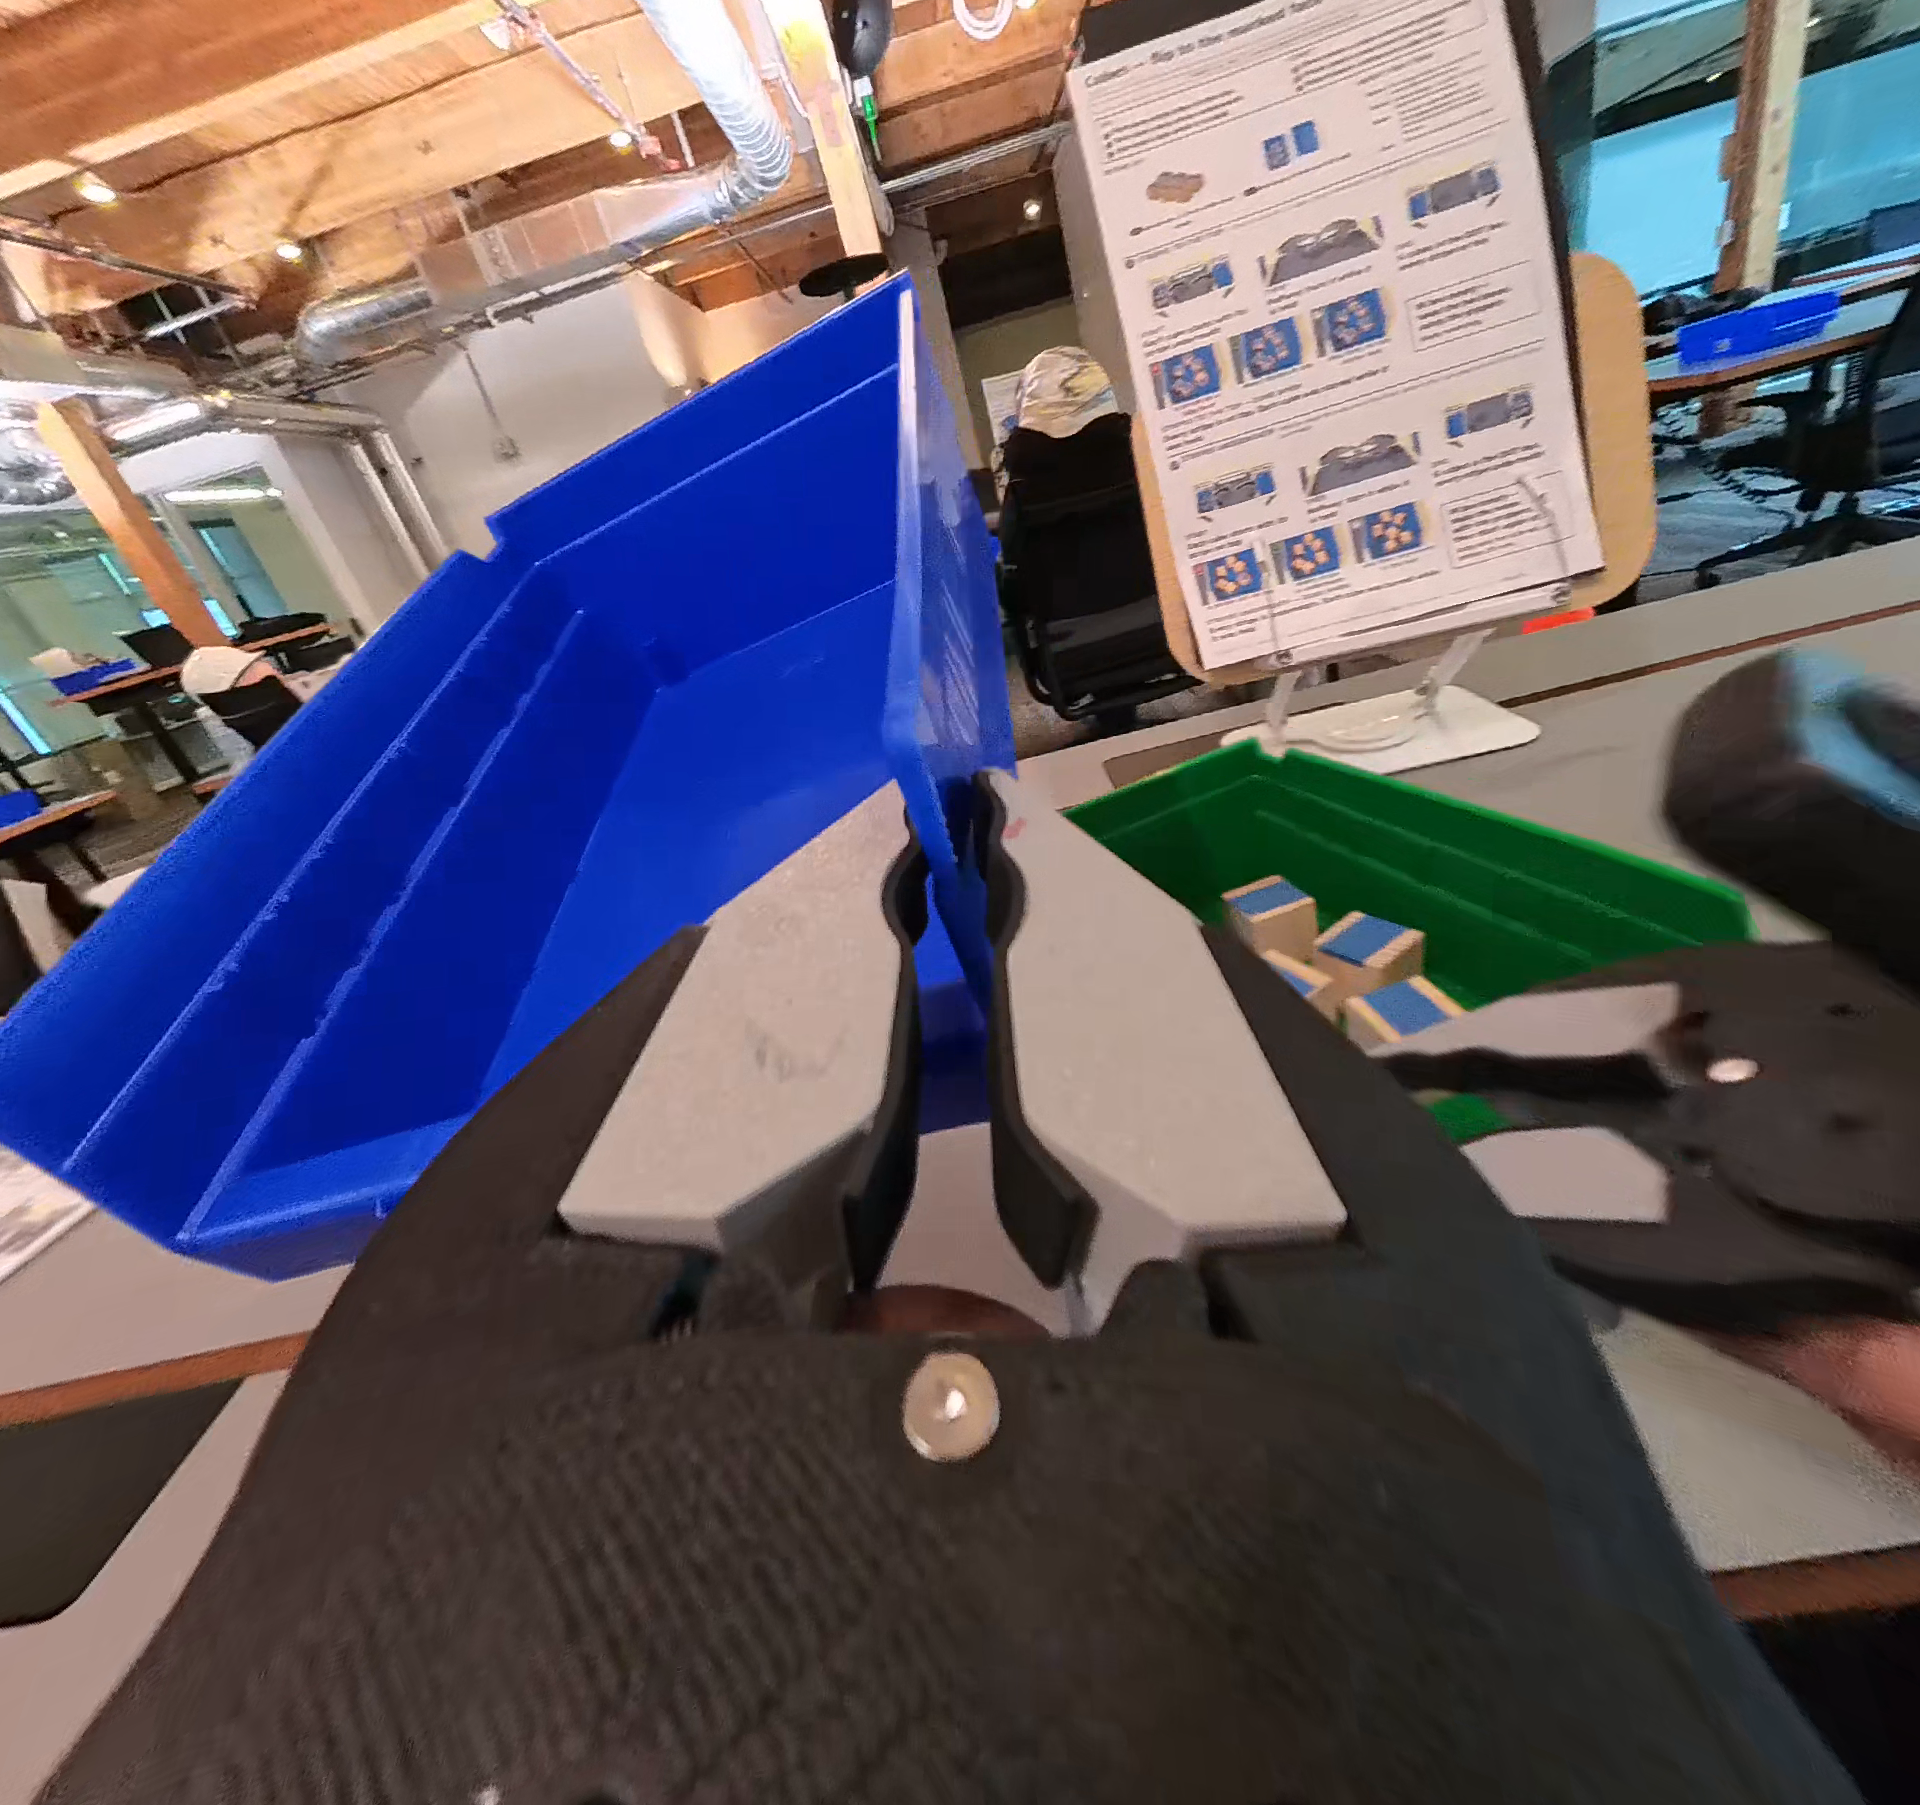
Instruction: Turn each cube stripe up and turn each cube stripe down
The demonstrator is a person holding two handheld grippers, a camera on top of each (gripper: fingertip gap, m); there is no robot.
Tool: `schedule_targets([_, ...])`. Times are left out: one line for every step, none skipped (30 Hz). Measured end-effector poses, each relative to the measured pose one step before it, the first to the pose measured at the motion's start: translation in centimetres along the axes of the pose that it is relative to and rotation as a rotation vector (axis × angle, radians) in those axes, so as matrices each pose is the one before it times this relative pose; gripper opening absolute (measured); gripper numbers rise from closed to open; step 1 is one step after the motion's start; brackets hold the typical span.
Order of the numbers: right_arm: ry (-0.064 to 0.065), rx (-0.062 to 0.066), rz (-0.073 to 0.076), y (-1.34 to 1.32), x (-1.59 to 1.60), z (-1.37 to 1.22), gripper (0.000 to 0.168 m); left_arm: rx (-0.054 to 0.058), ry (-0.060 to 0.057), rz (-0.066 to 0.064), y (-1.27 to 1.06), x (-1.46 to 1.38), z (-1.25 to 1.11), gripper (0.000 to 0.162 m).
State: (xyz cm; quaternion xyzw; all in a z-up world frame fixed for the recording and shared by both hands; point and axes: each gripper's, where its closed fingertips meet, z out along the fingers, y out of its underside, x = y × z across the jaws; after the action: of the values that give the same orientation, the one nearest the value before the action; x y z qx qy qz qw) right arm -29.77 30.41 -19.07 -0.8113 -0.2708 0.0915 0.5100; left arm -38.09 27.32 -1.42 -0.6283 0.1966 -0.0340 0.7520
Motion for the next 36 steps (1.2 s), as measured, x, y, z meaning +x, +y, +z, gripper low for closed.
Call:
schedule_targets([-0.0006,0.0328,-0.0236,-0.814,-0.257,-0.868,0.033,-0.0054,-0.0079,0.0052,0.203,-0.361,-0.125,0.003])
schedule_targets([0.0121,0.0371,-0.0238,-0.65,0.299,-1.171,0.032,-0.002,-0.0044,0.006,0.156,-0.238,-0.105,0.003])
schedule_targets([0.016,0.0414,-0.013,-0.547,0.734,-1.359,0.031,0.0034,-0.0003,0.0019,0.067,-0.106,-0.082,0.003])
schedule_targets([0.0246,0.0368,-0.0031,-0.326,1.2,-1.419,0.028,0.0077,0.0035,-0.0037,-0.004,0.013,-0.074,0.003])
schedule_targets([0.0316,0.0275,0.0019,-0.032,1.639,-1.325,0.027,0.01,0.0067,-0.0091,-0.065,0.134,-0.031,0.003])
schedule_targets([0.0304,0.0084,0.0069,0.392,1.867,-1.125,0.026,0.0094,0.0095,-0.0099,-0.124,0.29,0.005,0.003])
schedule_targets([0.0083,-0.0181,0.0053,0.913,1.719,-0.93,0.027,0.0057,0.0131,-0.0043,-0.155,0.496,0.085,0.003])
schedule_targets([0.0099,-0.0276,0.0041,1.218,1.843,-0.904,0.028,0.0036,0.0172,0.0016,-0.184,0.733,0.178,0.003])
schedule_targets([0.0319,-0.024,0.0111,1.286,2.252,-0.958,0.029,0.004,0.0237,0.003,-0.241,0.991,0.289,0.003])
schedule_targets([0.0295,-0.0129,0.0143,1.111,2.265,-1.026,0.029,0.0058,0.031,0.0034,-0.315,1.219,0.437,0.003])
schedule_targets([0.0225,-0.0043,0.0232,0.853,2.141,-1.101,0.029,0.0085,0.0346,0.0057,-0.425,1.37,0.579,0.003])
schedule_targets([0.0242,-0.0003,0.0384,0.625,2.1,-1.204,0.03,0.0097,0.0391,0.0028,-0.505,1.525,0.726,0.003])
schedule_targets([0.0136,0.0116,0.0404,0.257,1.833,-1.301,0.03,0.0105,0.0436,-0.0005,-0.609,1.703,0.852,0.002])
schedule_targets([0.0123,0.0216,0.0343,-0.063,1.708,-1.351,0.031,0.0101,0.0464,0.0003,-0.667,1.855,0.939,0.002])
schedule_targets([0.0223,0.0245,0.024,-0.25,1.719,-1.384,0.031,0.0095,0.0476,0.0054,-0.657,1.98,1.045,0.002])
schedule_targets([0.0294,0.0225,0.0106,-0.332,1.727,-1.35,0.032,0.0101,0.0466,0.0104,-0.64,2.064,1.152,0.002])
schedule_targets([0.033,0.0152,0.0003,-0.299,1.696,-1.267,0.032,0.0102,0.0449,0.0144,-0.543,2.115,1.285,0.003])
schedule_targets([0.0392,0.0121,-0.0005,-0.281,1.742,-1.179,0.032,0.0063,0.0453,0.0126,-0.406,2.157,1.38,0.004])
schedule_targets([0.0394,0.015,0.0036,-0.308,1.683,-1.082,0.033,0.0028,0.0441,0.0083,-0.257,2.184,1.45,0.004])
schedule_targets([0.029,0.0162,0.0067,-0.384,1.473,-0.926,0.033,-0.0007,0.0389,0.0062,-0.101,2.142,1.494,0.004])
schedule_targets([0.016,0.0098,0.0067,-0.363,1.193,-0.755,0.033,-0.0048,0.0341,0.0062,0.113,2.082,1.528,0.004])
schedule_targets([0.0084,0.0016,0.003,-0.283,1.003,-0.626,0.034,-0.0083,0.0322,0.0041,0.371,2.049,1.601,0.004])
schedule_targets([0.0136,0.0013,0.0041,-0.217,0.986,-0.575,0.034,-0.0115,0.03,0.0005,0.611,1.97,1.649,0.004])
schedule_targets([0.0164,0.006,0.008,-0.189,0.935,-0.544,0.034,-0.0143,0.0255,-0.0023,0.799,1.856,1.662,0.004])
schedule_targets([0.0049,0.0066,0.0098,-0.114,0.651,-0.478,0.034,-0.0195,0.0235,-0.0062,0.959,1.779,1.67,0.004])
schedule_targets([-0.008,0.0029,0.0105,-0.005,0.331,-0.357,0.034,-0.0245,0.0227,-0.0104,1.049,1.687,1.635,0.004])
schedule_targets([-0.0103,-0.0015,0.0085,0.093,0.199,-0.243,0.034,-0.0254,0.0201,-0.0135,1.069,1.541,1.567,0.004])
schedule_targets([-0.0039,-0.0041,0.0014,0.138,0.188,-0.127,0.034,-0.0245,0.0201,-0.018,1.054,1.402,1.502,0.004])
schedule_targets([0.0035,-0.009,-0.0065,0.213,0.251,-0.046,0.034,-0.0238,0.0209,-0.0207,1.036,1.285,1.45,0.004])
schedule_targets([0.0078,-0.0115,-0.0078,0.233,0.282,0.017,0.034,-0.0191,0.015,-0.0224,0.959,1.099,1.405,0.005])
schedule_targets([0.0049,-0.0102,-0.0058,0.206,0.196,0.068,0.034,-0.0142,0.0134,-0.0261,0.86,0.972,1.353,0.005])
schedule_targets([0.001,-0.0068,-0.0034,0.152,0.096,0.113,0.034,-0.0174,0.0448,-0.0159,0.891,1.373,1.259,0.003])
schedule_targets([-0.0007,-0.0028,0.0001,0.101,0.025,0.154,0.035,-0.0246,0.0152,-0.0015,0.889,0.957,1.138,0.002])
schedule_targets([-0.0053,-0.0024,0.0029,0.104,-0.099,0.2,0.035,-0.03,-0.0091,0.0232,0.741,0.533,0.83,0.006])
schedule_targets([-0.0103,-0.0061,0.0026,0.178,-0.227,0.241,0.035,-0.005,-0.0262,0.0255,0.137,0.12,0.311,0.016])
schedule_targets([-0.0123,-0.0081,0.0014,0.249,-0.306,0.289,0.035,0.0176,-0.0235,0.0217,-0.317,-0.106,-0.194,0.024])
